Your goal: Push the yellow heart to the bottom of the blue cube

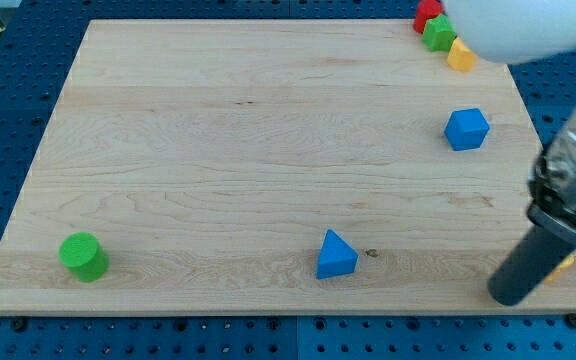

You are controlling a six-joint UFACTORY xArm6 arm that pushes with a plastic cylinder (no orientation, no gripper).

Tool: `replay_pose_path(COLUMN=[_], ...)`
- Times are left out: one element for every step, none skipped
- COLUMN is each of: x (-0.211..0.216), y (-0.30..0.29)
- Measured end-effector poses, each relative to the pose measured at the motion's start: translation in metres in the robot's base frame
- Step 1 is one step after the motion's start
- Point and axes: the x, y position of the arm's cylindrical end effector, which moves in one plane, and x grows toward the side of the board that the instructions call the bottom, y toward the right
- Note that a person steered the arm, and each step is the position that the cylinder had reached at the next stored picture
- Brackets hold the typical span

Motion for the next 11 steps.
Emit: replay_pose_path(x=[-0.001,-0.001,-0.008,-0.017,-0.022,-0.023,-0.04,-0.06,-0.079,-0.097,-0.116], y=[0.023,0.023,0.025,0.035,0.051,0.064,0.06,0.057,0.057,0.057,0.057])
